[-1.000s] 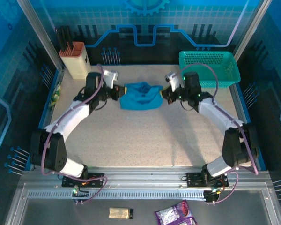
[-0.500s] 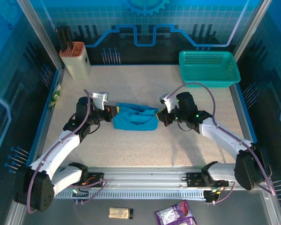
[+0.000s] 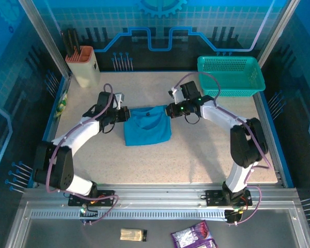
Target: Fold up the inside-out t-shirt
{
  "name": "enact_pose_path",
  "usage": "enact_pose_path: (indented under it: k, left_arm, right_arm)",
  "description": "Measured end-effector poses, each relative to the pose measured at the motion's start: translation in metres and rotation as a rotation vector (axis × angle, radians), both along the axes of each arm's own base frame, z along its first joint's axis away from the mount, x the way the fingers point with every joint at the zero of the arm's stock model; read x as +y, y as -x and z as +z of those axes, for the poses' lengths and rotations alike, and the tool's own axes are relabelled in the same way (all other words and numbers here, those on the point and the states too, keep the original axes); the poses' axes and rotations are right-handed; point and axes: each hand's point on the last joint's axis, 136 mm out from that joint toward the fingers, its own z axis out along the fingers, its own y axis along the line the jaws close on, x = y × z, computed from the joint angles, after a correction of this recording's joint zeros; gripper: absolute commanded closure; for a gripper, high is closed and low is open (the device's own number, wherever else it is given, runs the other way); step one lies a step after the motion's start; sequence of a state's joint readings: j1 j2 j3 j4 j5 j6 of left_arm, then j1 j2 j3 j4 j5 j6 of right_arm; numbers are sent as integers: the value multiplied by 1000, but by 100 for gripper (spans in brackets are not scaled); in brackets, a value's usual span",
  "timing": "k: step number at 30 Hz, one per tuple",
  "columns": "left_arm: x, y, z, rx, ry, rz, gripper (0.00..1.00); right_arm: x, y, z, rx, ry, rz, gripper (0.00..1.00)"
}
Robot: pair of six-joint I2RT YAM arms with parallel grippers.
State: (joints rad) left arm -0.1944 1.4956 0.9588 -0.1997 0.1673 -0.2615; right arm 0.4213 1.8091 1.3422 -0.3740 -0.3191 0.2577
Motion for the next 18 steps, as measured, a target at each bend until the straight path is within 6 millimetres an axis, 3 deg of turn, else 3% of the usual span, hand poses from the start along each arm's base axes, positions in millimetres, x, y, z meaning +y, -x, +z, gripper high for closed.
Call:
enact_pose_path:
  k: [6, 11, 18]
  left_arm:
    - [6, -21, -41, 139, -42, 23, 100]
    - [9, -18, -67, 229, -63, 30, 100]
    - [12, -12, -88, 314, -82, 40, 100]
  right_arm:
    - [-2, -15, -40, 140, 21, -37, 100]
    - [-4, -13, -72, 232, 33, -43, 100]
    - [-6, -8, -101, 314, 35, -54, 98]
